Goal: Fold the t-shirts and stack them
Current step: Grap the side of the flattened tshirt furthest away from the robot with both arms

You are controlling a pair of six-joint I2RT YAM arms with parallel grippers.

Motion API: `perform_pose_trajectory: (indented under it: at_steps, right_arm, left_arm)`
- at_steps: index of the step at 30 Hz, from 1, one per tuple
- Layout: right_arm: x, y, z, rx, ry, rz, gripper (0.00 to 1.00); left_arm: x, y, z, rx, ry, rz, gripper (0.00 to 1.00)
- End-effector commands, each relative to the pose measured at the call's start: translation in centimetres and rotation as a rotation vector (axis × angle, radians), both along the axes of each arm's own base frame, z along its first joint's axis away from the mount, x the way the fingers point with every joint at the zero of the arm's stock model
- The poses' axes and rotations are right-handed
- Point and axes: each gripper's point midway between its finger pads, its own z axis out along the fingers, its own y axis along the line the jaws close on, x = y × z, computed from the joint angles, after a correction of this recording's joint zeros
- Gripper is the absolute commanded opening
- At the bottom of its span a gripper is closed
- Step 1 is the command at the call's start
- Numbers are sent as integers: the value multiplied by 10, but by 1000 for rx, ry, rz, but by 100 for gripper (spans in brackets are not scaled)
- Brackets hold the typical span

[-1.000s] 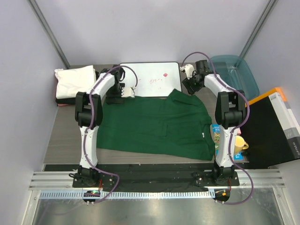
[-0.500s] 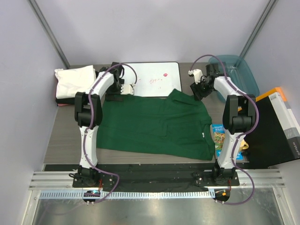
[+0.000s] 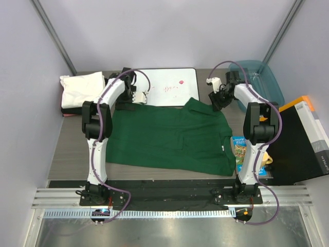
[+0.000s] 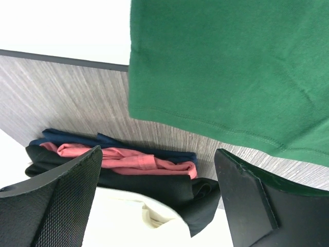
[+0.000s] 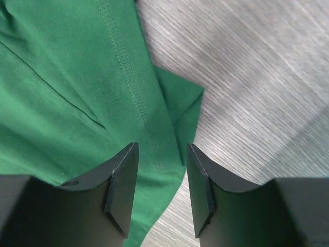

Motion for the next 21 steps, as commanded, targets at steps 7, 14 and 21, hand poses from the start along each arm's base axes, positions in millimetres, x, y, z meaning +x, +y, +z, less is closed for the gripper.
perform_pose_trajectory:
  at_steps: [7,14,21]
  right_arm:
    - [0,1,-14,-7,17,37,46]
    - [-4,1,-21,-8,37,51,25]
    - [4,-3,-5,-35,-3,55,8]
  left_arm:
    - [18,1,25,-3,-83,-13,90]
    - [23,1,28,-4,-99,-19,90]
    - [25,1,21,-3,-92,-20,90]
